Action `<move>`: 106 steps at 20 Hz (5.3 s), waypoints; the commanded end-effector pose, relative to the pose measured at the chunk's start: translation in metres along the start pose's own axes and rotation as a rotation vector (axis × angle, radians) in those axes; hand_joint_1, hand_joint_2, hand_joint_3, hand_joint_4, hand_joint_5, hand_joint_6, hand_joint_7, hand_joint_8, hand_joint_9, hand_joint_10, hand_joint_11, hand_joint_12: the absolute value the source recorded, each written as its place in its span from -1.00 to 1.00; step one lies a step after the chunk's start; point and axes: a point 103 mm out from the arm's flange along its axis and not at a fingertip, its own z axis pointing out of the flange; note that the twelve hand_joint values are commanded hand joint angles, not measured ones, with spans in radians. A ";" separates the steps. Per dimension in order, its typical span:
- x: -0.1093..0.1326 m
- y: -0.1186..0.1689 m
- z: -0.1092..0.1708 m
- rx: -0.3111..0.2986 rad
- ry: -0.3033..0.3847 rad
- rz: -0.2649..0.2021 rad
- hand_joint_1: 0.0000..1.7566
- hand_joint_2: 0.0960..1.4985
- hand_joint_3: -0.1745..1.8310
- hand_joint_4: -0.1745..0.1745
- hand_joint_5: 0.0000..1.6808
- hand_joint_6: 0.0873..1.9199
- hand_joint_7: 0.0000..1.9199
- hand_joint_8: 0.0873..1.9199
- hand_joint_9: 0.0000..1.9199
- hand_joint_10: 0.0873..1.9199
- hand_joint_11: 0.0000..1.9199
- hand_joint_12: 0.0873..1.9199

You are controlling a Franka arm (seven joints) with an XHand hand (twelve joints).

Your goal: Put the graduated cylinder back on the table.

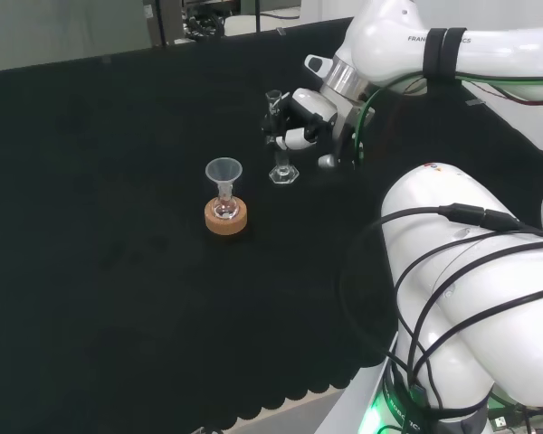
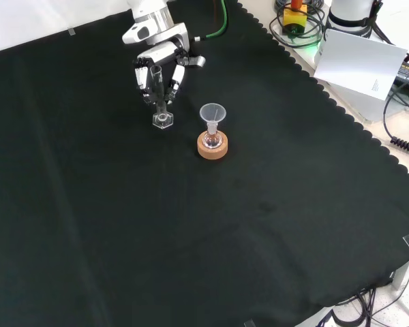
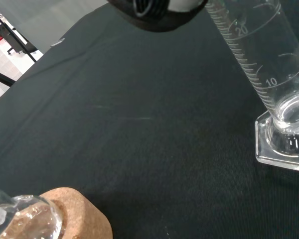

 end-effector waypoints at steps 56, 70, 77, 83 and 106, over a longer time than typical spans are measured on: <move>-0.010 -0.004 -0.002 0.106 0.035 0.038 0.16 0.32 -1.00 -0.09 -0.09 -0.37 -0.19 -0.47 0.23 -1.00 -0.24 0.16; -0.010 -0.003 -0.018 0.096 0.032 0.050 0.08 0.24 -1.00 -0.30 -0.40 -0.42 -0.36 -0.44 0.07 -1.00 -0.45 0.27; -0.014 -0.011 -0.040 0.116 0.026 0.079 -0.01 0.19 -1.00 -0.37 -0.52 -0.56 -0.54 -0.39 -0.06 -1.00 -0.57 0.32; -0.018 -0.029 -0.068 0.087 0.001 0.114 -0.04 0.15 -1.00 -0.40 -0.55 -0.68 -0.63 -0.37 -0.13 -1.00 -0.65 0.36; 0.082 -0.115 -0.209 0.051 -0.268 0.236 -0.15 0.23 -1.00 -0.40 -0.60 -0.98 -0.81 -0.35 -0.34 -1.00 -0.83 0.43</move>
